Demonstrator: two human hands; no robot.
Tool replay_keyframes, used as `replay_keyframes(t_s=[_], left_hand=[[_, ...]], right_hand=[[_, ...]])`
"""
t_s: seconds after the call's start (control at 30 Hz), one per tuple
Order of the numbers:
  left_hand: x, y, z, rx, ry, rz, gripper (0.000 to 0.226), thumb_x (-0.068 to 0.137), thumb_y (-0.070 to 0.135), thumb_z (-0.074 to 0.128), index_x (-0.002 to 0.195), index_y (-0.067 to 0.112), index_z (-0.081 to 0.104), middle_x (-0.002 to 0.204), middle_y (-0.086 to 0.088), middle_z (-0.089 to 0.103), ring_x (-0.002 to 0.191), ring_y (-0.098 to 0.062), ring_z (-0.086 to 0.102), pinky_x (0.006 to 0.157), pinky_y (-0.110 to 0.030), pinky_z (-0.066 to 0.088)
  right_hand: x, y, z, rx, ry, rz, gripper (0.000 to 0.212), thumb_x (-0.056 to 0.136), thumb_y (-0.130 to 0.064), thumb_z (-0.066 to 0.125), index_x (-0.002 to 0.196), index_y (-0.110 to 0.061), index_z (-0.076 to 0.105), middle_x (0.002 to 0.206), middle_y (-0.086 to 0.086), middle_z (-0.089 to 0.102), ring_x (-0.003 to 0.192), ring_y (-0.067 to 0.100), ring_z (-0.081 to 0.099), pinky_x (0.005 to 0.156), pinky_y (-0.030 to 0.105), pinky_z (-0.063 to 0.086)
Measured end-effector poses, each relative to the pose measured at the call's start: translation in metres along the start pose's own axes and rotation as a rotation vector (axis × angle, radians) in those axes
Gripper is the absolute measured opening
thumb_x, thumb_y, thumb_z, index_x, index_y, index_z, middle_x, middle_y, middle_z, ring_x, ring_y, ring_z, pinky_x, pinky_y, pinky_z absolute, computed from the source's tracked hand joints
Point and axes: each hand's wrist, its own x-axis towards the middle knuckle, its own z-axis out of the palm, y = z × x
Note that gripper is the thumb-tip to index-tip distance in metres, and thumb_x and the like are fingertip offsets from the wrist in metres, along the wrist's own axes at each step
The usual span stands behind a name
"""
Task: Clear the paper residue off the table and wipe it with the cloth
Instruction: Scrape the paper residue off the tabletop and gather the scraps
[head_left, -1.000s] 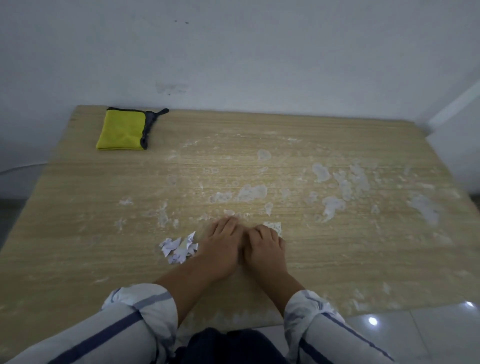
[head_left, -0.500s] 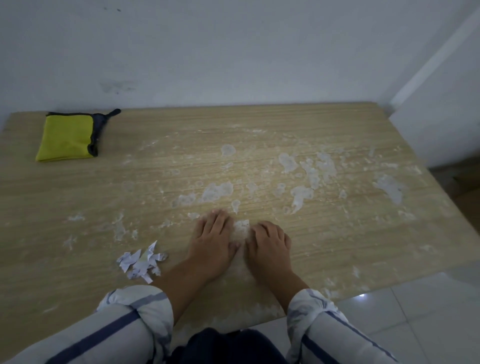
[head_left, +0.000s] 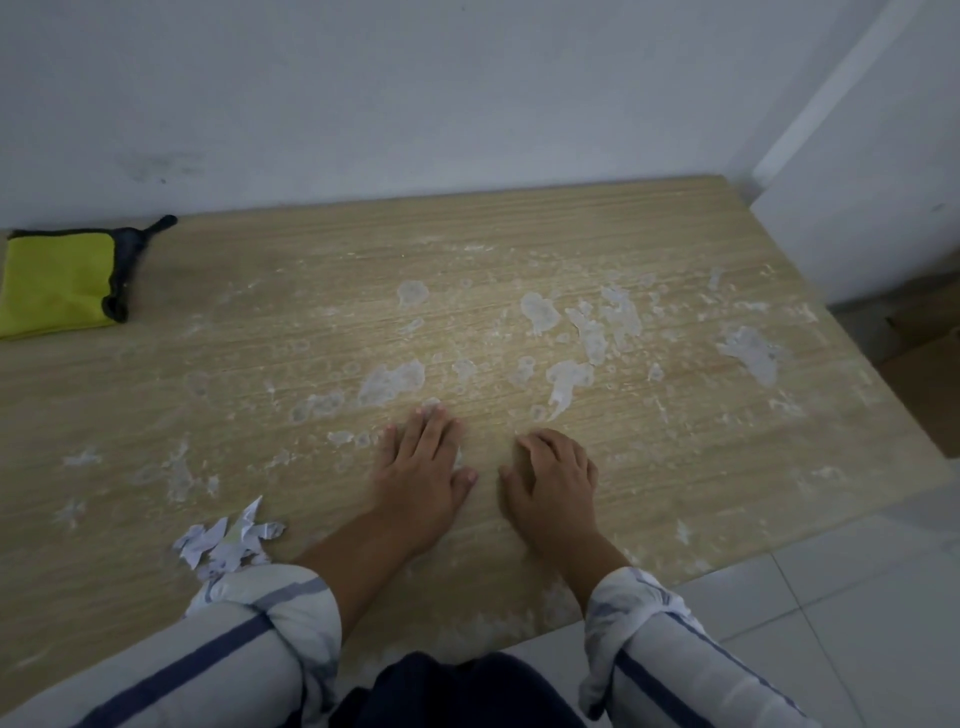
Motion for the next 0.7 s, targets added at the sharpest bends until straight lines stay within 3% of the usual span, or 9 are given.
replay_keyframes(t_s=[0.1,0.4,0.57,0.7], left_hand=[[0.001,0.001,0.003,-0.005,0.019,-0.002,0.074,0.088,0.057,0.01,0.147,0.017,0.027,0.157,-0.007,0.018,0.146,-0.027,0.009,0.115,-0.047,0.004],[0.014,0.014,-0.006,-0.092,0.015,0.08,0.071,0.084,0.054,0.011,0.139,0.02,0.04,0.153,-0.003,0.028,0.145,-0.022,0.013,0.116,-0.041,0.005],[0.028,0.02,-0.004,-0.078,0.101,0.108,0.049,0.084,0.051,0.032,0.112,0.026,0.064,0.133,-0.004,0.054,0.133,-0.028,0.039,0.111,-0.043,0.022],[0.033,0.024,-0.002,-0.083,0.172,0.108,0.038,0.084,0.048,0.037,0.09,0.03,0.069,0.119,0.001,0.062,0.121,-0.025,0.05,0.105,-0.043,0.029]], right_hand=[[0.004,0.001,0.001,0.013,0.02,-0.003,0.043,0.08,-0.044,0.049,0.115,-0.021,0.06,0.126,0.002,0.054,0.12,0.026,0.044,0.098,0.043,0.031],[0.018,-0.003,0.003,-0.014,0.047,0.027,0.024,0.09,-0.036,0.05,0.099,-0.019,0.063,0.116,0.003,0.055,0.109,0.026,0.042,0.089,0.038,0.03],[0.017,0.001,0.005,-0.003,0.084,-0.001,0.02,0.088,-0.034,0.052,0.095,-0.02,0.065,0.109,0.003,0.059,0.103,0.028,0.047,0.082,0.037,0.031],[0.019,0.004,0.003,0.022,0.074,-0.005,0.021,0.088,-0.033,0.05,0.094,-0.02,0.065,0.107,0.001,0.058,0.102,0.027,0.046,0.08,0.035,0.027]])
